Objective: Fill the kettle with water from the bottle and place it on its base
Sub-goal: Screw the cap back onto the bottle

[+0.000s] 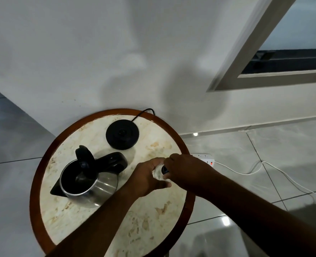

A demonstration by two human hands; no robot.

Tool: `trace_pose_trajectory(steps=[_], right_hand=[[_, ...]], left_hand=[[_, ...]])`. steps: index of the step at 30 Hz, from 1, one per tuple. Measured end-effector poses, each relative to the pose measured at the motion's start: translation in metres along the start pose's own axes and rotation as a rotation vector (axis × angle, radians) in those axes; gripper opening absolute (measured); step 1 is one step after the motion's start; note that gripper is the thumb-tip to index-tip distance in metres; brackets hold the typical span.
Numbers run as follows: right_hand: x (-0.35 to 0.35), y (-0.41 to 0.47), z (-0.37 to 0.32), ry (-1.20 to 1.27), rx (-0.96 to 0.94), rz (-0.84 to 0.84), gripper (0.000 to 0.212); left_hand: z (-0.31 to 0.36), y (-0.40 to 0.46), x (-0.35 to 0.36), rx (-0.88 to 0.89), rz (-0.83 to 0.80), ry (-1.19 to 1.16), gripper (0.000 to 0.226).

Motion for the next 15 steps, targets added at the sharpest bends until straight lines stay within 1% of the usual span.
trace_pose_trajectory(steps=[2, 4, 9, 10, 13, 15], right_hand=[[0.0, -0.002, -0.001, -0.024, 0.044, 0.103, 0.042], [-0.001, -0.005, -0.003, -0.037, 0.1, 0.213, 0.041], [-0.008, -0.009, -0.008, -0.062, 0.197, 0.352, 0.04], [-0.009, -0.009, -0.008, -0.06, 0.209, 0.368, 0.04], [-0.008, -0.011, -0.003, 0.023, 0.258, 0.315, 0.048], [-0.012, -0.012, 0.004, 0.1, 0.26, 0.313, 0.05]], left_hand=[[0.003, -0.001, -0.001, 0.011, -0.004, -0.012, 0.063], [0.005, -0.001, -0.003, 0.032, -0.019, -0.01, 0.059], [0.01, -0.002, -0.001, 0.028, -0.041, -0.045, 0.06], [0.01, -0.003, 0.0, 0.024, -0.048, -0.048, 0.062], [0.01, -0.008, 0.001, 0.005, -0.055, -0.077, 0.069], [0.008, -0.013, -0.006, 0.01, -0.022, -0.033, 0.082]])
Point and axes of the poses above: each hand's wrist, its own y-axis towards the middle knuckle, its own x-axis out of the palm, z = x × y, the point moved 5 cm from there along y, towards the middle knuckle, and after that the axes turned 2 degrees about x, right-handed, at the moved point
